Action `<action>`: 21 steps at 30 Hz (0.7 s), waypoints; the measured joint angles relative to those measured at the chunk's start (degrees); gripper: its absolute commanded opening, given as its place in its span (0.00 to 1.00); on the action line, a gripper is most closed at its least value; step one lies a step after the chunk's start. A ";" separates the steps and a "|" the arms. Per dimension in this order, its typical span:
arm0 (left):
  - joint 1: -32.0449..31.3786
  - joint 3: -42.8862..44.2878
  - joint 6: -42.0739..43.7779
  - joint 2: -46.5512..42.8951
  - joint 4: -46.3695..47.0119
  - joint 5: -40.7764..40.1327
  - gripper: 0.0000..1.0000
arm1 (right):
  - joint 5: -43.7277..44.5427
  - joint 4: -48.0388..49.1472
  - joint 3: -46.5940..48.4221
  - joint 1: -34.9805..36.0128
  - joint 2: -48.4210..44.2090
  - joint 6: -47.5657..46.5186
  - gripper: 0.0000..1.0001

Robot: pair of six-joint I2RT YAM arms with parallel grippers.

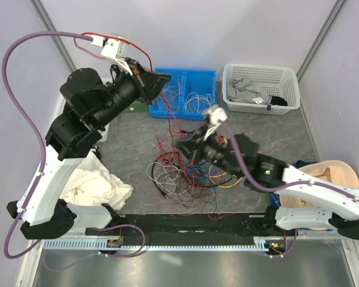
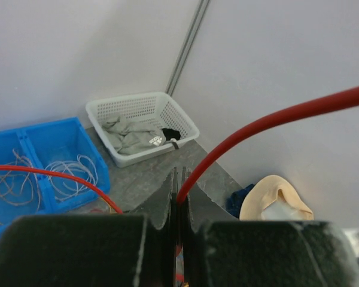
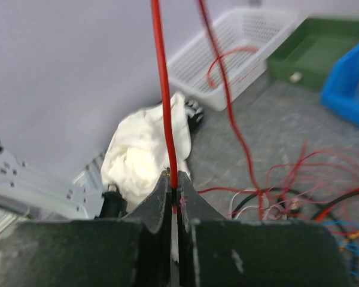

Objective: Untangle the cables

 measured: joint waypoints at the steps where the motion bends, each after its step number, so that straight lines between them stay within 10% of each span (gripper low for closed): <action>1: 0.00 -1.66 -0.02 -0.87 0.42 -0.44 0.02 | 2.38 -2.34 2.16 0.00 -1.40 -0.70 0.00; 21: 0.00 -49.94 -4.92 -22.14 25.46 12.66 0.02 | 19.82 -22.56 23.56 -4.31 5.75 -7.19 0.00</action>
